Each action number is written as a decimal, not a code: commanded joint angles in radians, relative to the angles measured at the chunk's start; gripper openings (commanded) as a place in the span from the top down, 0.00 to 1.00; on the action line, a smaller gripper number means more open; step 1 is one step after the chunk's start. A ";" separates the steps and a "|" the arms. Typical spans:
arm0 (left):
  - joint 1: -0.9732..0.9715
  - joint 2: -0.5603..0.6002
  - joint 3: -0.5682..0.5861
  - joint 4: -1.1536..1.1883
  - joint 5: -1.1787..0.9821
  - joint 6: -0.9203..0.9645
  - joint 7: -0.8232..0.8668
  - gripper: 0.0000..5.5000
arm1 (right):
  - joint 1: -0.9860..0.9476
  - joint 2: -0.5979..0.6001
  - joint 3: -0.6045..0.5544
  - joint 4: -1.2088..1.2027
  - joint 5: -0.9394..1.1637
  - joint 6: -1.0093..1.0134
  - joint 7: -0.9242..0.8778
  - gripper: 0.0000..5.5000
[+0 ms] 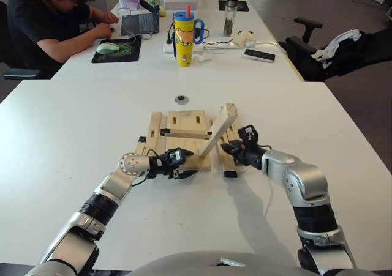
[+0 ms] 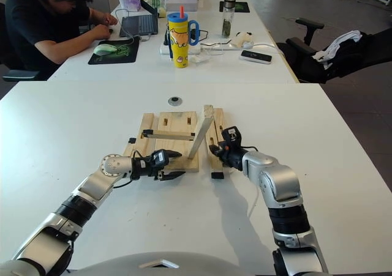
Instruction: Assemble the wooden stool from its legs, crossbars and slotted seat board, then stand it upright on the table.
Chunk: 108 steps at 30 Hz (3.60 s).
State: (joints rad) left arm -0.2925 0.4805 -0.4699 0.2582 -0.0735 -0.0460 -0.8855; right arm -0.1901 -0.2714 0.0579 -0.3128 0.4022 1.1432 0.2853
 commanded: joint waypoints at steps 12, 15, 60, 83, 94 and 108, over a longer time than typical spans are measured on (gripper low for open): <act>0.197 0.061 -0.017 -0.037 0.052 0.159 -0.017 0.42 | 0.043 -0.025 0.027 -0.110 -0.041 0.232 -0.080 0.58; 0.204 0.056 -0.008 -0.030 0.050 0.159 -0.011 0.42 | 0.021 -0.002 0.016 -0.105 -0.029 0.249 -0.075 0.58; 0.048 0.000 -0.105 0.248 0.283 0.028 0.166 0.42 | -0.079 0.043 0.129 0.000 -0.232 0.138 -0.193 0.62; 0.201 0.139 0.082 -0.269 0.119 0.011 0.115 0.42 | -0.375 0.067 -0.459 0.104 0.358 -0.242 0.096 0.62; 0.300 0.235 0.486 -0.691 -0.903 0.730 -0.022 0.19 | -0.263 -0.170 -0.456 -0.034 1.018 0.151 0.359 0.62; 0.155 0.251 0.649 -0.662 -1.545 0.958 0.237 0.08 | -0.004 -0.458 -0.146 -0.155 0.755 0.055 0.784 0.62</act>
State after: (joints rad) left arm -0.1080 0.7217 0.1744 -0.3891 -1.5742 0.8885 -0.6909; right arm -0.2033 -0.6869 -0.1375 -0.4607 1.2059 1.2505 0.9927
